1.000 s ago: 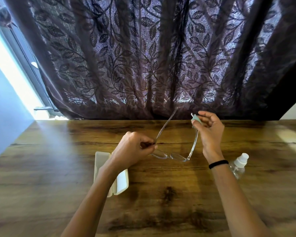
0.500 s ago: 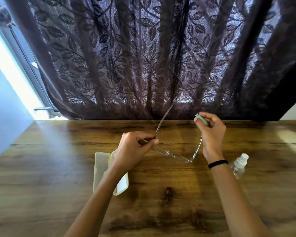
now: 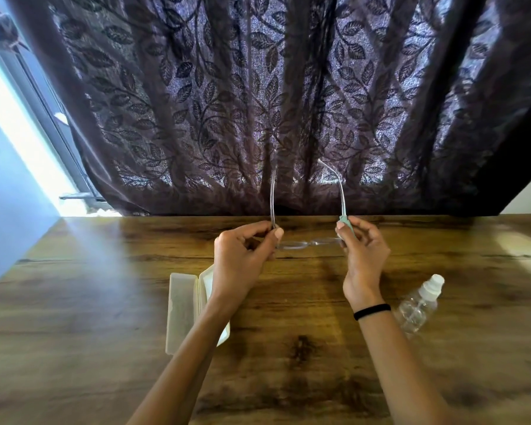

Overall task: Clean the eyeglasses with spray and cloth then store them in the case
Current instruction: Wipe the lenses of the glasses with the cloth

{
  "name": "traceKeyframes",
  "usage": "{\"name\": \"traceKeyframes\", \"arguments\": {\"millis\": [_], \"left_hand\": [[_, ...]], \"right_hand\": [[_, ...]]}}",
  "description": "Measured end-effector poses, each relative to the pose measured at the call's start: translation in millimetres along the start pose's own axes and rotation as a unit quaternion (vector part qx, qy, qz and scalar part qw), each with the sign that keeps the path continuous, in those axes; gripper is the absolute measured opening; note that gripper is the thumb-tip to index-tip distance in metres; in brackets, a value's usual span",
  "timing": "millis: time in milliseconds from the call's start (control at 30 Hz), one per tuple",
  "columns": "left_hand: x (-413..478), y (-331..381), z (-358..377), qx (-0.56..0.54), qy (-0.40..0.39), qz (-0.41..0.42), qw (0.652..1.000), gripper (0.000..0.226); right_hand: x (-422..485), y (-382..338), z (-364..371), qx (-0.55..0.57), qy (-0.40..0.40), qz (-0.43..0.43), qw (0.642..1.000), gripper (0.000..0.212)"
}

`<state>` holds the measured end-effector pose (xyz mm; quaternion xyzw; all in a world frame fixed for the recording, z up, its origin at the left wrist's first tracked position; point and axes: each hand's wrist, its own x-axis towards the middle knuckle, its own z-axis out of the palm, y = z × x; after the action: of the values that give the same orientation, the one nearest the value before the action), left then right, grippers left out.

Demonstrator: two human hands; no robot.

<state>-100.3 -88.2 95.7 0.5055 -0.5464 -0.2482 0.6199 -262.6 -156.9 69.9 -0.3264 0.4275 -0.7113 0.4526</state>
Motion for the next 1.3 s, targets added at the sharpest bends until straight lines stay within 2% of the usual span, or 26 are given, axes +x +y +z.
{"name": "traceKeyframes", "arguments": {"millis": [100, 300, 467, 633, 833, 1133, 1300], "left_hand": [[0, 2, 0, -0.006, 0.006, -0.004, 1.0, 0.008], [0, -4, -8, 0.045, -0.09, 0.014, 0.995, 0.012], [-1, -8, -13, 0.086, -0.152, 0.04, 0.984, 0.005], [-3, -13, -16, 0.115, -0.195, 0.052, 0.973, 0.005], [-4, -14, -17, 0.162, -0.254, 0.092, 0.949, 0.004], [-13, -17, -21, 0.18, -0.261, 0.072, 0.946, 0.008], [-11, -26, -24, 0.154, -0.201, 0.031, 0.967, 0.008]], "right_hand": [[-4, 2, -1, 0.018, 0.014, 0.019, 1.0, 0.021], [0, -6, -2, 0.001, 0.003, -0.001, 1.0, 0.02], [7, -16, 0, -0.007, -0.004, -0.029, 1.0, 0.021], [15, -19, 0, -0.015, -0.003, -0.058, 0.998, 0.022], [24, -17, -3, -0.075, -0.005, -0.083, 0.994, 0.023], [39, -16, -2, -0.174, -0.017, -0.109, 0.978, 0.018], [40, -23, -4, -0.149, -0.016, -0.118, 0.982, 0.018]]}}
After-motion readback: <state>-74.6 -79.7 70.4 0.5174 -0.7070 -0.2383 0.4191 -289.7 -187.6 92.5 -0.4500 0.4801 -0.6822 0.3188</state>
